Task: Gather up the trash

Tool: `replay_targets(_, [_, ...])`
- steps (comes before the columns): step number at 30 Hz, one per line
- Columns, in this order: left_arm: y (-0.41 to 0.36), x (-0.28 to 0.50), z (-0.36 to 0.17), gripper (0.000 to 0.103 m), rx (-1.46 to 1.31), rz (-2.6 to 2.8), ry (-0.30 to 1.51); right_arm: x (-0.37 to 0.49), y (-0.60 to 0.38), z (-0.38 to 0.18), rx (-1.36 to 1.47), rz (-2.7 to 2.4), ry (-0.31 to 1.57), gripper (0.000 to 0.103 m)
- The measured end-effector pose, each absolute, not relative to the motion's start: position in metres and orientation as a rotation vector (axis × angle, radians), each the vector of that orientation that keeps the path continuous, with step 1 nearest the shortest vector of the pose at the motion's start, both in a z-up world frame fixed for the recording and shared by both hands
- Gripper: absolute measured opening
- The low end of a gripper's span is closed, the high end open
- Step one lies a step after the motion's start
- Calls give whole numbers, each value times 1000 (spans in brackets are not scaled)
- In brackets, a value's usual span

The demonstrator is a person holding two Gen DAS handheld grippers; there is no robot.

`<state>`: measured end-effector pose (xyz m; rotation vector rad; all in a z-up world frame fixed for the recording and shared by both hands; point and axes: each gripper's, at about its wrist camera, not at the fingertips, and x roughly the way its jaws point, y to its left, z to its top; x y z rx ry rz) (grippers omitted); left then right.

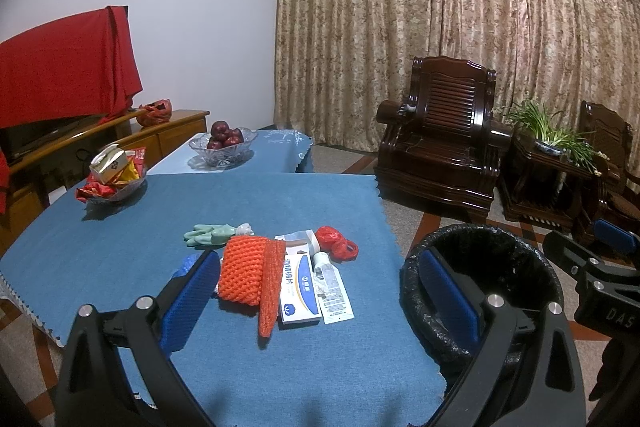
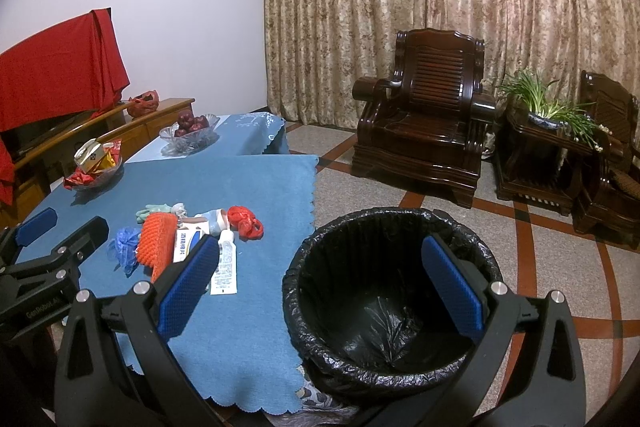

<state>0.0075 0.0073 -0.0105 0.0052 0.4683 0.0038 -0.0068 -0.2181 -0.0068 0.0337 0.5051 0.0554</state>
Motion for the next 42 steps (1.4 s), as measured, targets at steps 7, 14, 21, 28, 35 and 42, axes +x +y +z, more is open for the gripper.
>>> replay_targets(7, [8, 8, -11, 97, 5, 4, 469, -5, -221, -14, 34, 54, 504, 98])
replay_targets(14, [8, 8, -11, 97, 5, 4, 469, -6, -222, -17, 35, 56, 504, 98])
replay_targets(21, [7, 8, -11, 97, 4, 3, 469, -5, -221, -16, 35, 56, 505, 98])
replay_targets(28, [8, 8, -11, 97, 5, 3, 469, -5, -220, -15, 35, 55, 505, 98])
replay_targets(35, [8, 8, -11, 97, 4, 4, 470, -5, -220, -15, 35, 55, 506, 98])
replay_targets(42, [8, 8, -11, 97, 4, 4, 471, -4, -219, -17, 36, 55, 505, 98])
